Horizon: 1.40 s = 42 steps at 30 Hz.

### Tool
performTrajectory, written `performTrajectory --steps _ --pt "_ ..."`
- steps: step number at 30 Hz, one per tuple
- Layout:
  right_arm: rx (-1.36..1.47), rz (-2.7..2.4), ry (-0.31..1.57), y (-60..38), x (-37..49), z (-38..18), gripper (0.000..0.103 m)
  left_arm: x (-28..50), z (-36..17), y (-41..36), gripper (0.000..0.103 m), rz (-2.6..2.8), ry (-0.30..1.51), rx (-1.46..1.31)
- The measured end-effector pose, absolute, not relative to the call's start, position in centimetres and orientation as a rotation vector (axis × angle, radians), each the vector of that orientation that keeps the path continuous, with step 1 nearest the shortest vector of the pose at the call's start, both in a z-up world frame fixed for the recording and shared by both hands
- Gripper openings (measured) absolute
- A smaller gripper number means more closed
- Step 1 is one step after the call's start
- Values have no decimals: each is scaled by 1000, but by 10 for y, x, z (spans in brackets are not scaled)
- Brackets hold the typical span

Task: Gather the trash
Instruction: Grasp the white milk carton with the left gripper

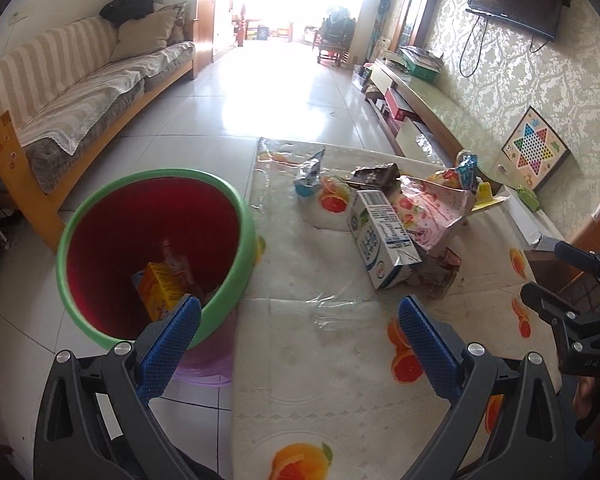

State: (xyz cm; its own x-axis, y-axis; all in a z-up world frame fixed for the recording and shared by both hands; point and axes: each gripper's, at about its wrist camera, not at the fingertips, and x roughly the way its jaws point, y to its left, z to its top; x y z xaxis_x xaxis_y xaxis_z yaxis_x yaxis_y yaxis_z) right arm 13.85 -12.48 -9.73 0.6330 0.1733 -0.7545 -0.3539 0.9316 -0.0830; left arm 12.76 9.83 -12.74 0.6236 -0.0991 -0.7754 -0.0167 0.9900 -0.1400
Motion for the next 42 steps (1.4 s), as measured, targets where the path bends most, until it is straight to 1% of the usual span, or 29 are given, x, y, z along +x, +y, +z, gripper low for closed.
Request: performTrajectory --steps 7,13,22,36,38,39,41,42 --pt "-162 229 867 -188 117 -112 98 169 -140 50 95 -104 945 -114" --pt "-91 165 896 -232 106 -128 98 211 -155 27 95 -90 990 -90" --pt "-24 84 905 -278 95 -135 98 259 -183 29 95 -4 1063 -168" --pt "-12 69 906 -288 95 -136 98 275 -223 29 94 38 1160 -268" --pt "-16 71 905 -286 96 -136 98 277 -226 29 88 26 1167 -281" --pt "-18 73 907 -284 96 -136 98 278 -229 29 80 19 1175 -281" --pt "-23 77 909 -282 96 -137 98 280 -233 26 56 8 1197 -277" --pt "-25 77 910 -281 96 -137 98 279 -234 25 53 12 1201 -262"
